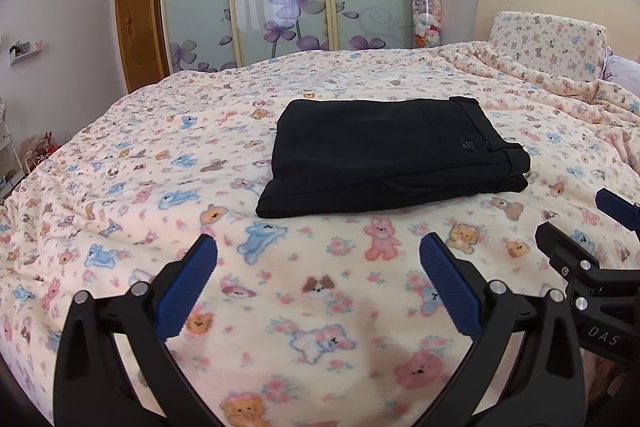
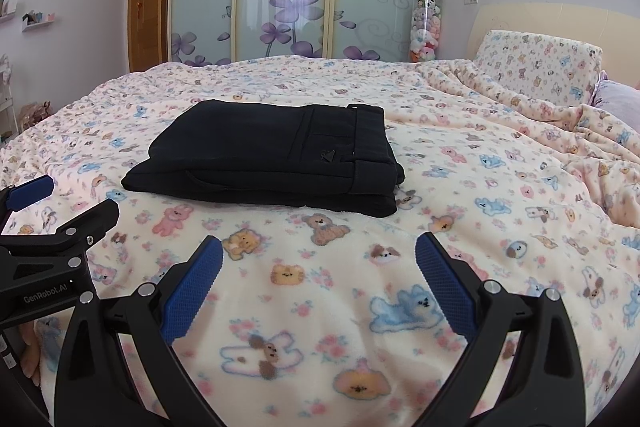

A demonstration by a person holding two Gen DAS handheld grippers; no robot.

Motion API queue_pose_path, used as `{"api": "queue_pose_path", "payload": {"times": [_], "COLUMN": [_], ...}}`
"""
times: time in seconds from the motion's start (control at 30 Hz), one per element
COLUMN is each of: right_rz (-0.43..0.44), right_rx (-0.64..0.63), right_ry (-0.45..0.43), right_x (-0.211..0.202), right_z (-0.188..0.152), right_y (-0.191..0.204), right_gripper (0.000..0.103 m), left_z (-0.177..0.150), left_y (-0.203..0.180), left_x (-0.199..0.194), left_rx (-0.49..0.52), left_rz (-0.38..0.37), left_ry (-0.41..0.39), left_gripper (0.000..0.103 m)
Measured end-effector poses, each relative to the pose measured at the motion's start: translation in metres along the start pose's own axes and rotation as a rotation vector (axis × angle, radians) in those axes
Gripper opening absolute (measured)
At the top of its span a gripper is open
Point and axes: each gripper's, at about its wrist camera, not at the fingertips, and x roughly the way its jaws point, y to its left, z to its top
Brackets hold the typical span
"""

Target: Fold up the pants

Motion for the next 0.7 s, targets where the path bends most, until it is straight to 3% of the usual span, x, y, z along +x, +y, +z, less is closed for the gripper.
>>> {"api": "queue_pose_path", "payload": {"times": [0.7], "right_rz": [0.001], "right_rx": [0.004], "right_ry": [0.005], "right_x": [-0.0005], "right_z": [-0.0058], "right_y": [-0.004], "right_gripper": [0.099], "left_z": [0.0004], "left_y": [-0.0004], "left_x": [-0.0005], "left_rx": [0.001], "left_rz": [-0.002], "left_ry": [0.001], "left_gripper": [0.101]}}
